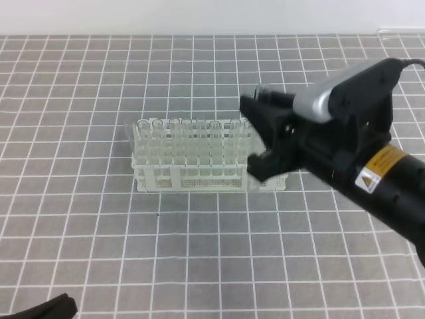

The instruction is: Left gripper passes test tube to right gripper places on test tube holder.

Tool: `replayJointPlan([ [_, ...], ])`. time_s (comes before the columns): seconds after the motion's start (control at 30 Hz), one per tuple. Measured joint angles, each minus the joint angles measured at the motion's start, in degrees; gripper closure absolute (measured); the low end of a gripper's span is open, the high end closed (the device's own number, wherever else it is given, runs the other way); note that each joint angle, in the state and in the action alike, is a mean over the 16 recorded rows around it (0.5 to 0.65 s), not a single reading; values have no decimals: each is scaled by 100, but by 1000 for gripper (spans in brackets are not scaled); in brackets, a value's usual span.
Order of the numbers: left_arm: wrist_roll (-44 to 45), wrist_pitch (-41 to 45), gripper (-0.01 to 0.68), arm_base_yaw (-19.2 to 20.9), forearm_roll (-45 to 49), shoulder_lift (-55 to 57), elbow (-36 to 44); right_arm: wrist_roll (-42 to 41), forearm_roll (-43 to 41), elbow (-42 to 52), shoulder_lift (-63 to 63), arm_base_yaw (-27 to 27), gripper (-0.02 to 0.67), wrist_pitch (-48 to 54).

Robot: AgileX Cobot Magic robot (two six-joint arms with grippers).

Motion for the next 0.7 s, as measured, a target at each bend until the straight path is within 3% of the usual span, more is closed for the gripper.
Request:
replayJointPlan([
  [0.23,-1,11,673,0,-3,-6,-10,730,-905,0,635,-413,549,-973],
  [0.7,0,-5,673,-1,2,11,5,-223,-265,-151,1836,-740,549,-2469],
])
